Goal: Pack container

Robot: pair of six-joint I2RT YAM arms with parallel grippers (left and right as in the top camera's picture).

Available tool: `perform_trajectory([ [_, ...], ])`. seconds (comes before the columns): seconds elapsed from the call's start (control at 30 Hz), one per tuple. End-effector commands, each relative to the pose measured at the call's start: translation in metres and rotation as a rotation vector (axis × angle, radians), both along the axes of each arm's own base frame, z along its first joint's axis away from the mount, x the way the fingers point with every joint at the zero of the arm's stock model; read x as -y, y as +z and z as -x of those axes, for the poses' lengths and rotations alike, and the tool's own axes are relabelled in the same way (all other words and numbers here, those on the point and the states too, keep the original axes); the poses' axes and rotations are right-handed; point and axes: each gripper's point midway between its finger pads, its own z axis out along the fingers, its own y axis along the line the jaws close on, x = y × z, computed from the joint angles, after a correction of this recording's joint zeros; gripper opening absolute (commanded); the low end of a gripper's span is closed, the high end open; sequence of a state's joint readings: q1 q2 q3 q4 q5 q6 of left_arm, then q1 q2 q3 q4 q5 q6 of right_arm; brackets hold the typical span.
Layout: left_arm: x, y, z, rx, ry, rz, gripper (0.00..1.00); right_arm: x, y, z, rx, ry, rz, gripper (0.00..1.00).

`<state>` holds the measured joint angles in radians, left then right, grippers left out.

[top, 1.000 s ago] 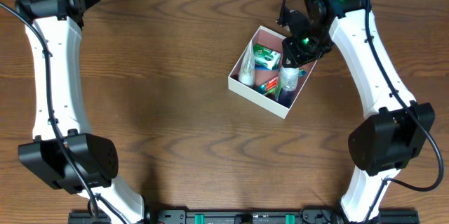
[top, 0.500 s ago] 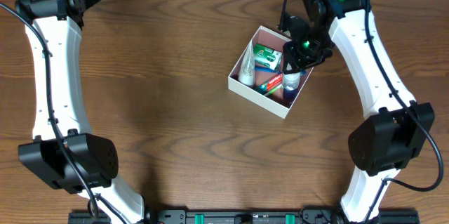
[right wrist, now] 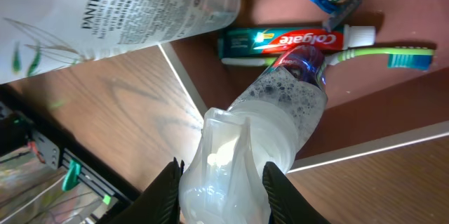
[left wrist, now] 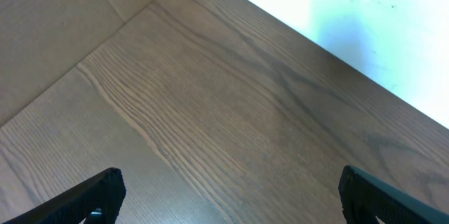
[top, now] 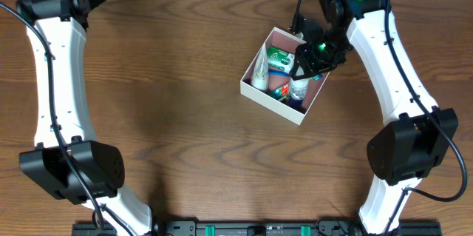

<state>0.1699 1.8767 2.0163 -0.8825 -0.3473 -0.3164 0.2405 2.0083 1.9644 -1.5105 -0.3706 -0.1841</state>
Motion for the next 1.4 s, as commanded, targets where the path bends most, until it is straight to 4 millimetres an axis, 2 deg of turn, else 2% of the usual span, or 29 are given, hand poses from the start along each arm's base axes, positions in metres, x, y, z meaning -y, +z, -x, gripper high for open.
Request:
perform_trajectory([
  [0.0,-0.003,0.000,0.002,-0.007,0.009,-0.014,0.98,-0.008,0.023,0.004,0.030,-0.010,-0.063,0.31],
  [0.33,-0.003,0.000,0.002,-0.006,0.009,-0.015,0.98,-0.001,0.020,0.011,0.003,-0.012,-0.019,0.35],
  [0.6,-0.003,0.000,0.002,-0.007,0.009,-0.014,0.98,-0.001,0.020,0.011,0.003,-0.012,-0.019,0.45],
  [0.87,-0.003,0.000,0.002,-0.006,0.009,-0.015,0.98,0.003,0.019,0.009,0.011,-0.014,0.002,0.44],
  [0.97,-0.003,0.000,0.002,-0.006,0.009,-0.015,0.98,0.004,0.019,0.008,0.013,-0.018,0.002,0.47],
  [1.37,-0.003,0.000,0.002,-0.006,0.009,-0.015,0.98,0.026,0.020,-0.017,0.062,-0.133,-0.008,0.46],
])
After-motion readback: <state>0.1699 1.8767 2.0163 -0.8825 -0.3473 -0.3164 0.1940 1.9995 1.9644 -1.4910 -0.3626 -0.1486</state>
